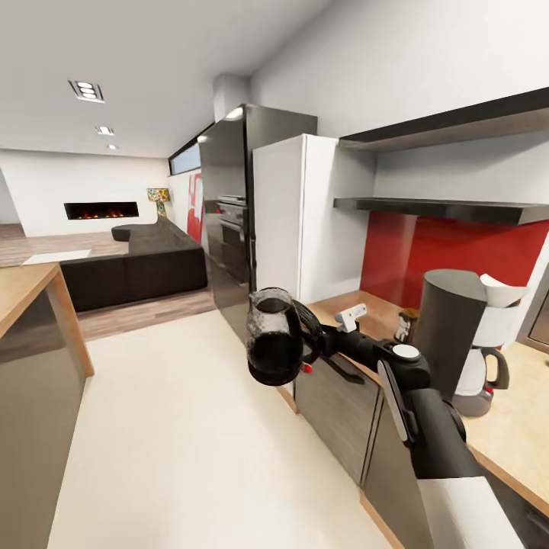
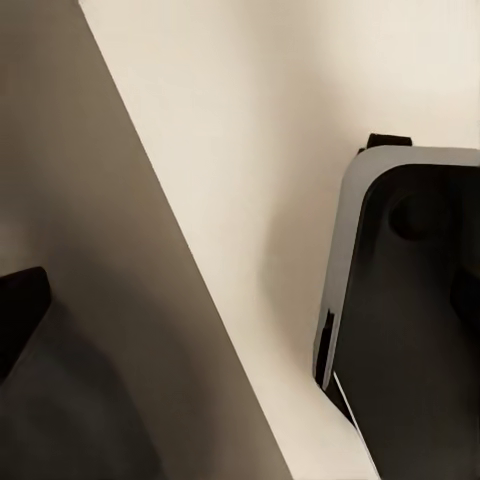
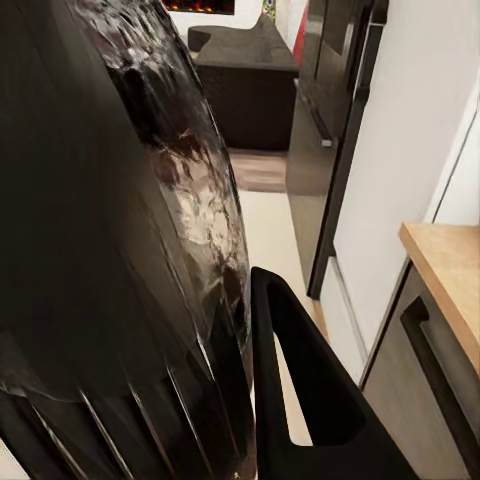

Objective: Set up a coffee station on the kitchen countertop: keep the coffee maker on the countertop, move the bottle of coffee from the kitchen shelf to the counter next to the coffee maker, place a paper coffee filter on top of the coffee maker, put the saucer next to the coffee maker with the coffee cup on the saucer, and place the electric kettle next to the coffee maker.

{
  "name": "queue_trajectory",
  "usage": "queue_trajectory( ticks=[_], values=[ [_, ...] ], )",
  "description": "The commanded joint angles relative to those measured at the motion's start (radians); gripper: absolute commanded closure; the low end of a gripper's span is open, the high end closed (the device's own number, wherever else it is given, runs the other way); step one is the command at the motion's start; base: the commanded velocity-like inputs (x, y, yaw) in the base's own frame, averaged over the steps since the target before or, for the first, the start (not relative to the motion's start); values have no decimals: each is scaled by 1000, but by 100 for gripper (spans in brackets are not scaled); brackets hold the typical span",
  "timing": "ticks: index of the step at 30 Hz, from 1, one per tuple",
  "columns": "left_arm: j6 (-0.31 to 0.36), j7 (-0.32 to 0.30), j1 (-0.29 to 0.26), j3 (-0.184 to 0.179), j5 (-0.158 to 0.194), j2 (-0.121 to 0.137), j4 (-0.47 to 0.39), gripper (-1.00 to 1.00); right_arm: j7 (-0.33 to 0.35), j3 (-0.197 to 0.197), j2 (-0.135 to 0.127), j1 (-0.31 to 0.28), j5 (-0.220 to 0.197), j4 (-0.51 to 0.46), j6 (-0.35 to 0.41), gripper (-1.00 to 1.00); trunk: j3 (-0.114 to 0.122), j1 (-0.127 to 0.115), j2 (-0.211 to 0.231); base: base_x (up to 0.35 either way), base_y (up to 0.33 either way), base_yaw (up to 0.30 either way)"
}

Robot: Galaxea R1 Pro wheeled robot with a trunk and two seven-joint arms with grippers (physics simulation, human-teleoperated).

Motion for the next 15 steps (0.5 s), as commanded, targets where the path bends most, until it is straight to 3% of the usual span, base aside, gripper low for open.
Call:
queue_trajectory(
  ticks=[1,15],
  values=[
    [-4,0,-1,7,-1,0,1,-100,9,-1,1,-1,6,-1,3,100,0,1,-1,282,213,0],
    [-4,0,-1,7,0,0,1,-100,9,-1,-1,-1,6,-1,3,100,0,1,-1,314,133,0]
  ],
)
